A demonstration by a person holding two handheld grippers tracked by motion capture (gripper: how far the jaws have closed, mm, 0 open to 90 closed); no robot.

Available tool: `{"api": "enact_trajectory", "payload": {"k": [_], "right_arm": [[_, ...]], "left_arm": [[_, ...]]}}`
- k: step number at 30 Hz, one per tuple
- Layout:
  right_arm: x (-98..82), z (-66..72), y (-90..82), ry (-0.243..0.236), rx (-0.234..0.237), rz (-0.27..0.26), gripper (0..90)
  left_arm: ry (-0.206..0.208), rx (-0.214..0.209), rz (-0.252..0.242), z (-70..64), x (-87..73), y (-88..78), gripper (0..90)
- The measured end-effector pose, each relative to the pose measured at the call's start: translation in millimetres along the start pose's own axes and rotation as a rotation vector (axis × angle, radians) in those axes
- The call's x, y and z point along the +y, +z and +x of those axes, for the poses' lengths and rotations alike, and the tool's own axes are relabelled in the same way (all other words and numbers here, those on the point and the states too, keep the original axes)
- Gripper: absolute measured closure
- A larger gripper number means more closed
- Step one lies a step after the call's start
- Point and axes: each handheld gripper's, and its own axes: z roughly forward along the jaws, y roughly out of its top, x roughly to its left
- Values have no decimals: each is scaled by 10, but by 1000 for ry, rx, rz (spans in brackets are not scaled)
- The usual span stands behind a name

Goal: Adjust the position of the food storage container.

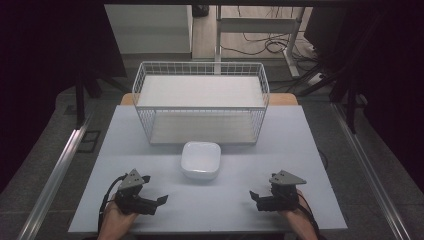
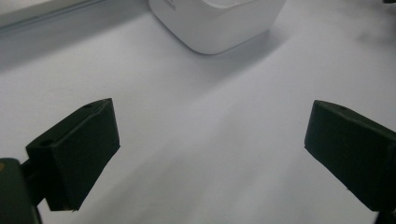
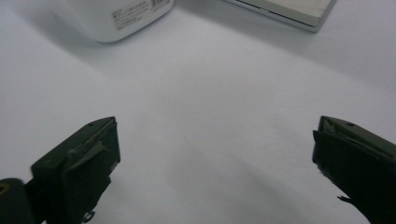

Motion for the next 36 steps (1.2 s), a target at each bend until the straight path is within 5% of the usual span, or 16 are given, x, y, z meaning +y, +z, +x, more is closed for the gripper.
{"api": "enact_trajectory", "payload": {"k": [3,9,12,24,32,36], "right_arm": [[17,25,20,-16,-35,-23,0],[17,-2,27,3,-21,5,0],[24,-20,26,13,25,19,0],[102,-51,110,33,19,79,3],[309,-97,186,72,52,70,159],[435,-105,262,71,78,67,237]], "left_arm": [[-5,-9,12,21,-18,31,45],[4,13,-5,31,-19,19,45],[-7,18,-12,59,-24,9,45],[-38,-1,6,160,-5,75,12],[-64,-12,22,260,177,147,52],[-44,18,13,335,353,181,120]]}}
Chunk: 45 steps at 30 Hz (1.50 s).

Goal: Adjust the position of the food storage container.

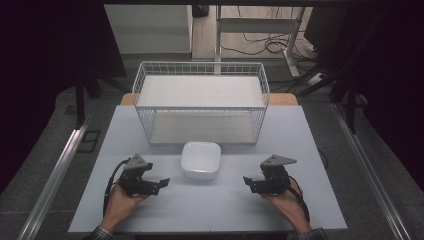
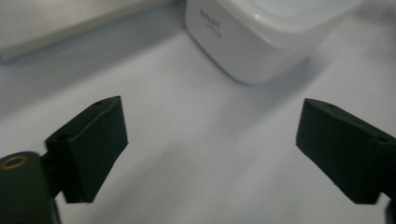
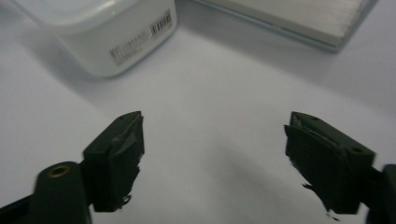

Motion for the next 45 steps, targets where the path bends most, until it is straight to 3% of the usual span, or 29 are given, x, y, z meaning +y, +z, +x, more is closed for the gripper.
{"api": "enact_trajectory", "payload": {"k": [5,8,9,10,16,18,22,25,28,33,37,45], "right_arm": [[167,12,111,-3,15,-15,360],[340,7,241,-16,40,-18,517],[340,7,241,-16,40,-18,517],[410,8,320,-29,46,-11,588],[556,9,594,-24,86,5,810],[597,18,677,-20,89,7,880],[662,49,832,1,109,15,892],[687,69,894,1,110,16,892],[704,106,956,5,107,22,892],[682,120,911,20,129,21,892],[599,173,811,3,151,34,889],[468,208,717,4,149,64,888]], "left_arm": [[14,14,-18,109,178,76,251],[0,-2,-28,201,346,243,465],[0,-2,-28,201,346,243,514],[1,-14,-24,220,422,340,563],[26,-4,2,230,594,643,834],[6,-8,1,235,601,694,898],[-11,-39,25,275,590,883,900],[-18,-50,26,254,583,902,900],[-21,-30,38,199,572,874,900],[-28,-53,49,105,512,815,900],[2,-58,73,-45,463,736,900],[-3,-83,97,-213,334,594,900]]}}
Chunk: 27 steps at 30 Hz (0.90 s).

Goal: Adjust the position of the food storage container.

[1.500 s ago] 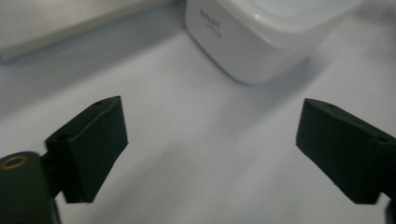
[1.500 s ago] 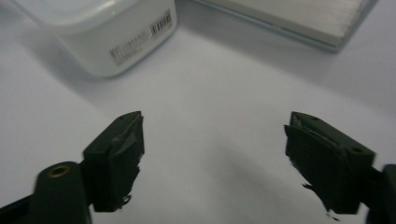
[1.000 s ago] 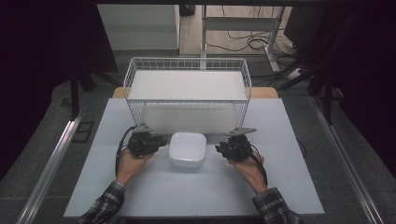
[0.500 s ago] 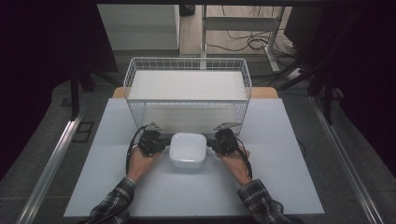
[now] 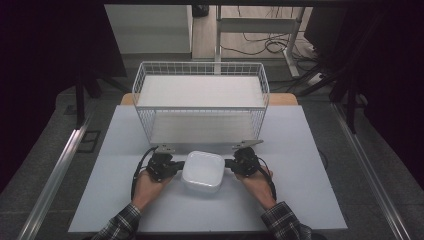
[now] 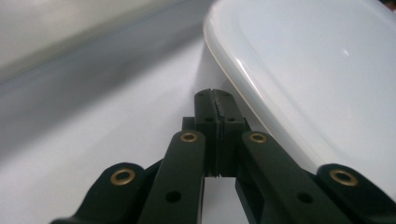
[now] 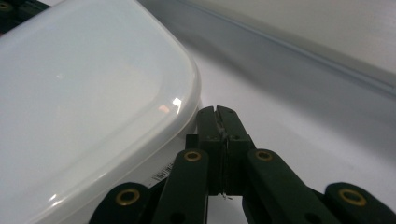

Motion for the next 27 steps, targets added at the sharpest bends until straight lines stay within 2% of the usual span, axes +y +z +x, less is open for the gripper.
{"api": "enact_trajectory", "payload": {"k": [11,14,17,18,19,20,21,22,23,24,27], "right_arm": [[-88,94,-64,-14,1,18,888],[-90,106,-68,-26,-5,29,871],[-91,111,-102,-25,-11,23,844],[-95,112,-129,-33,-19,17,827],[-122,111,-198,-51,-36,1,786],[-142,103,-237,-58,-45,-6,761],[-142,103,-237,-58,-45,-6,761],[-191,74,-324,-53,-53,-20,692],[-191,74,-324,-53,-53,-20,692],[-240,53,-412,-50,-49,-36,596],[-311,43,-523,-57,-50,-64,413]], "left_arm": [[8,-24,33,-247,-164,-130,900],[0,-41,21,-239,-171,-156,897],[1,-22,4,-222,-171,-203,862],[2,-7,-6,-214,-178,-229,824],[9,8,-16,-199,-191,-255,719],[18,34,-30,-162,-230,-302,656],[18,34,-30,-162,-230,-302,593],[24,47,-42,-130,-274,-346,531],[24,47,-42,-130,-274,-346,466],[33,52,-52,-116,-310,-381,409],[46,43,-53,-114,-357,-406,271]]}}
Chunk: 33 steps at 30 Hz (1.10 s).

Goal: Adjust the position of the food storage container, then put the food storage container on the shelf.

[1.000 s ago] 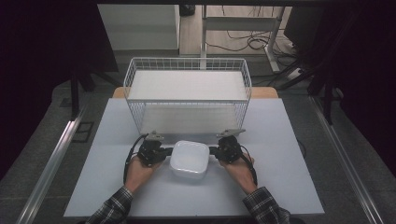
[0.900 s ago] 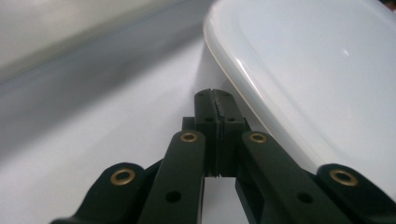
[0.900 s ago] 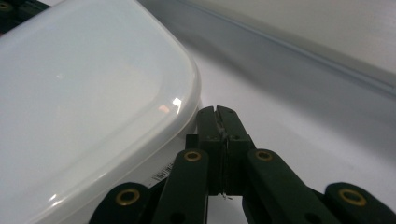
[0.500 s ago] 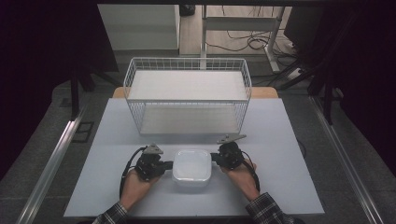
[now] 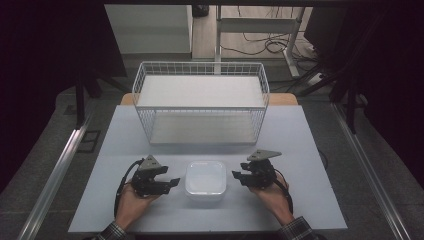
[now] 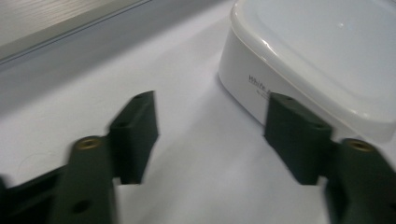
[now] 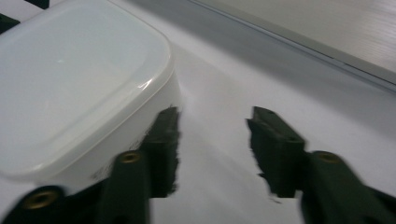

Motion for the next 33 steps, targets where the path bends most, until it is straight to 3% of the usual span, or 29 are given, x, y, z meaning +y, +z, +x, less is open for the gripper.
{"api": "enact_trajectory", "payload": {"k": [1,2,5,12,17,23,29,32,33], "right_arm": [[0,0,0,0,0,0,413],[-48,-4,-52,-7,0,-14,292],[-125,-21,-108,-19,-4,-27,172],[-168,-38,-96,-22,-2,-18,45],[-163,-42,-85,-23,2,-29,30],[-154,-42,-70,0,3,-33,29],[-95,11,-87,3,6,-34,16],[-39,52,-100,-3,5,-42,9],[3,83,-111,5,12,-54,8]], "left_arm": [[0,0,0,0,0,0,245],[8,-10,4,0,-28,-7,220],[8,-6,22,-7,-57,-9,126],[26,-6,1,15,-79,-5,71],[32,5,-10,45,-96,15,44],[1,-4,-28,69,-89,12,32],[-17,-55,-41,35,-2,-48,38],[0,-75,-38,-18,62,-52,32],[3,-106,-48,-55,104,-44,32]]}}
